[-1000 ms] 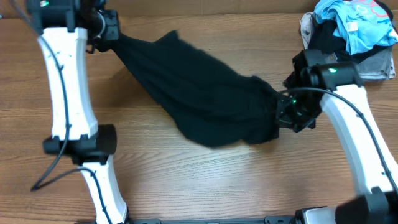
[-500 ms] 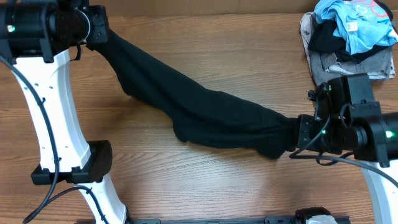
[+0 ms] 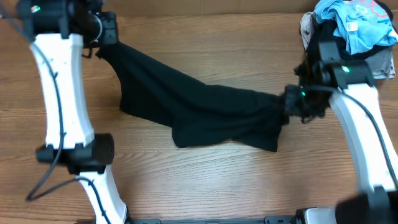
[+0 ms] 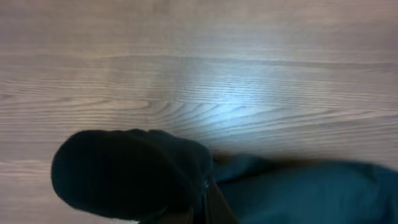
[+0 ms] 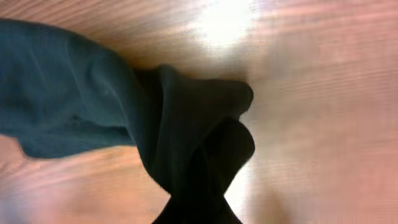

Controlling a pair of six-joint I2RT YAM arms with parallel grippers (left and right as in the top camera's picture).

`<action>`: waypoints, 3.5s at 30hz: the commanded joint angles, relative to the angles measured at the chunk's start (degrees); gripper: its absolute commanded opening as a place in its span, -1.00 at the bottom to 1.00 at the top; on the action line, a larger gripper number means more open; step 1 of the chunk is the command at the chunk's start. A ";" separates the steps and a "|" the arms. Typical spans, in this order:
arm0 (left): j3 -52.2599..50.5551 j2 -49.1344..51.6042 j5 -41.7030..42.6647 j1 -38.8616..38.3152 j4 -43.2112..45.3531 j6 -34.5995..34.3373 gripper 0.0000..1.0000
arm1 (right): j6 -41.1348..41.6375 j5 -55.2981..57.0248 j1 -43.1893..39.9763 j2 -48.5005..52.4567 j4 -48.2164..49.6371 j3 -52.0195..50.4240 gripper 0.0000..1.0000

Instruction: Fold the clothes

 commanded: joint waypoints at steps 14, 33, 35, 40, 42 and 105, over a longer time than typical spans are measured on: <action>-1.31 16.65 3.69 -1.57 6.58 -0.81 -0.92 | -2.27 -15.82 2.10 8.70 17.42 1.44 0.33; -1.31 16.65 3.72 -1.57 7.52 -0.81 -0.92 | 15.26 -3.08 27.63 9.25 30.21 -20.76 0.37; -1.31 16.65 3.69 -1.57 7.54 -0.83 -0.92 | 14.99 -3.08 27.67 9.25 30.27 -20.76 0.37; -1.31 16.65 3.69 -1.57 7.58 -0.83 -0.92 | 11.47 -2.56 27.65 9.79 32.00 -20.76 0.38; -1.31 16.65 3.69 -1.60 7.54 -0.83 -0.92 | 10.05 -2.23 27.67 10.60 33.24 -20.76 0.38; 1.27 19.32 1.53 -6.08 10.88 -0.57 -0.92 | -0.07 -9.22 5.03 1.01 23.87 -13.81 1.00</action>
